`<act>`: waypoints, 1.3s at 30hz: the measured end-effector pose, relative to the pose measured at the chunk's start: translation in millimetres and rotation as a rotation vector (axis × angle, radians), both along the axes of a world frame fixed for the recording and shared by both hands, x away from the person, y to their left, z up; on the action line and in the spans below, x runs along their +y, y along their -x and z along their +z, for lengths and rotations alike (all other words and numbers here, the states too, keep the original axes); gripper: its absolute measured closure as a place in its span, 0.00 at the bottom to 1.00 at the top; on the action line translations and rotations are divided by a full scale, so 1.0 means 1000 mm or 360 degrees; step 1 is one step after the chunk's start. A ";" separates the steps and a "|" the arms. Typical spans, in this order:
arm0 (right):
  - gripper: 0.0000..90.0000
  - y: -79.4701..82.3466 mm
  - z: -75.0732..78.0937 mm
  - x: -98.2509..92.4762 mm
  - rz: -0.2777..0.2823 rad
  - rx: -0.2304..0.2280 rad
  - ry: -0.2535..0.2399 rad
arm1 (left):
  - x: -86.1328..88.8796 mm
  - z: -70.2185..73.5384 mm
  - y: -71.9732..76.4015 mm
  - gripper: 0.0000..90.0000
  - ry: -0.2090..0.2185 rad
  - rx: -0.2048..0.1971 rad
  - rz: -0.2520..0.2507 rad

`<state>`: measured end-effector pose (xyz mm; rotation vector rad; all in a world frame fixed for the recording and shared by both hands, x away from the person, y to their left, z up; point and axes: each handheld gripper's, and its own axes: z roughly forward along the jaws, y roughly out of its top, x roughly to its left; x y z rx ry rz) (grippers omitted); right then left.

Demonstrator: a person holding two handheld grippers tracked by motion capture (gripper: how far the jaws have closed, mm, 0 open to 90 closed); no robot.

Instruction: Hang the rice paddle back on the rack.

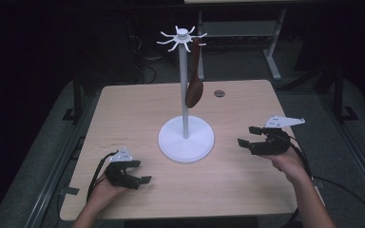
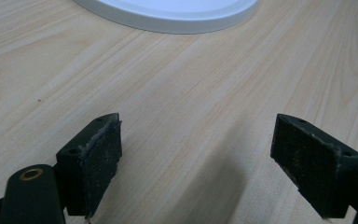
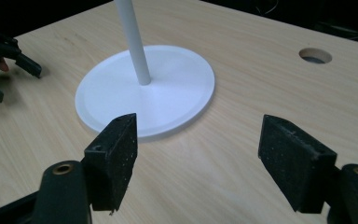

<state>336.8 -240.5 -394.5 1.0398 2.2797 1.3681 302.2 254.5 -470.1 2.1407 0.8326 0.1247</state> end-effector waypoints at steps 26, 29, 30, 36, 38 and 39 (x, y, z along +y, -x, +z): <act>0.26 0.023 -0.052 -0.025 -0.0115 0.0128 0.0095 | 0.000 0.001 0.000 0.17 -0.0004 -0.0019 -0.0019; 0.25 0.023 -0.058 -0.027 -0.0124 0.0132 0.0109 | 0.000 0.002 0.001 0.17 0.0004 -0.0020 -0.0016; 0.25 0.024 -0.060 -0.027 -0.0135 0.0140 0.0112 | 0.000 0.002 0.001 0.17 0.0005 -0.0021 -0.0015; 0.23 0.023 -0.068 -0.027 -0.0129 0.0126 0.0152 | 0.000 0.003 0.002 0.17 0.0011 -0.0031 -0.0032; 0.23 0.022 -0.070 -0.027 -0.0133 0.0125 0.0171 | 0.001 0.003 0.001 0.17 0.0015 -0.0040 -0.0037; 0.23 0.022 -0.071 -0.027 -0.0130 0.0131 0.0187 | 0.000 0.003 0.001 0.17 0.0015 -0.0038 -0.0037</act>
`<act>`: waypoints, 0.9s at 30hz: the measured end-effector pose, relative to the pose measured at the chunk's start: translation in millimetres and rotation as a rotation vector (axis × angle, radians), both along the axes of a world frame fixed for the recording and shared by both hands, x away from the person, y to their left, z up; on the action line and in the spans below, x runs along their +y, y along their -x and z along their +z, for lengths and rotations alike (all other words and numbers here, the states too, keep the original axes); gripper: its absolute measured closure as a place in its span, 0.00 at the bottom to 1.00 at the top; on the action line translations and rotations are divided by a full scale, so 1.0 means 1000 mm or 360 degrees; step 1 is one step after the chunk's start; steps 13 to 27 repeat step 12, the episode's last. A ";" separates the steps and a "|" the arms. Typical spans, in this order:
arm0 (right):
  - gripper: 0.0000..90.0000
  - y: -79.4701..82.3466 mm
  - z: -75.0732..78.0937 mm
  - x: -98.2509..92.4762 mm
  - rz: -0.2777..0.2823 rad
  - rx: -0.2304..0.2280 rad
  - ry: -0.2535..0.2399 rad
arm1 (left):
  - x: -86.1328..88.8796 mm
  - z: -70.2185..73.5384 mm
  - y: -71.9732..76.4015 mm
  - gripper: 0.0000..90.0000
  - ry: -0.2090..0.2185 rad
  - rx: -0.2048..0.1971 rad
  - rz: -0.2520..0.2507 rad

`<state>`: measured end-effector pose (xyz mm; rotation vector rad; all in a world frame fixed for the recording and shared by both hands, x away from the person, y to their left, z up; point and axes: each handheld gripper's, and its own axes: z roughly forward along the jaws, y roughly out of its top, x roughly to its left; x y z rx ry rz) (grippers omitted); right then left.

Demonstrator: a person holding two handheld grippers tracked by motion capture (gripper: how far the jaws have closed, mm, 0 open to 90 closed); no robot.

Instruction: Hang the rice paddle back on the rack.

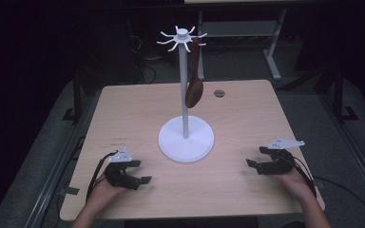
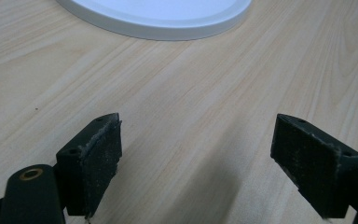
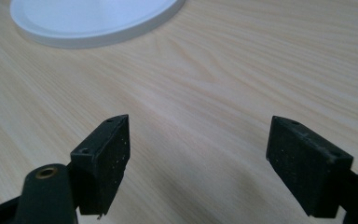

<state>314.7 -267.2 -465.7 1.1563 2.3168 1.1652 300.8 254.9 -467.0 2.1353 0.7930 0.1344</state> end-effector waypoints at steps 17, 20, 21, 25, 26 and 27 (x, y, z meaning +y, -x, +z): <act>0.23 -0.001 -0.005 -0.001 0.0015 0.0021 0.0018 | 0.001 0.000 0.000 0.17 -0.0006 0.0000 0.0010; 0.23 -0.001 -0.005 -0.001 0.0015 0.0021 0.0018 | 0.001 0.000 0.000 0.17 -0.0006 0.0000 0.0010; 0.23 -0.001 -0.005 -0.001 0.0015 0.0021 0.0018 | 0.001 0.000 0.000 0.17 -0.0006 0.0000 0.0010; 0.23 -0.001 -0.005 -0.001 0.0015 0.0021 0.0018 | 0.001 0.000 0.000 0.17 -0.0006 0.0000 0.0010; 0.23 -0.001 -0.005 -0.001 0.0015 0.0021 0.0018 | 0.001 0.000 0.000 0.17 -0.0006 0.0000 0.0010; 0.23 -0.001 -0.005 -0.001 0.0015 0.0021 0.0018 | 0.001 0.000 0.000 0.17 -0.0006 0.0000 0.0010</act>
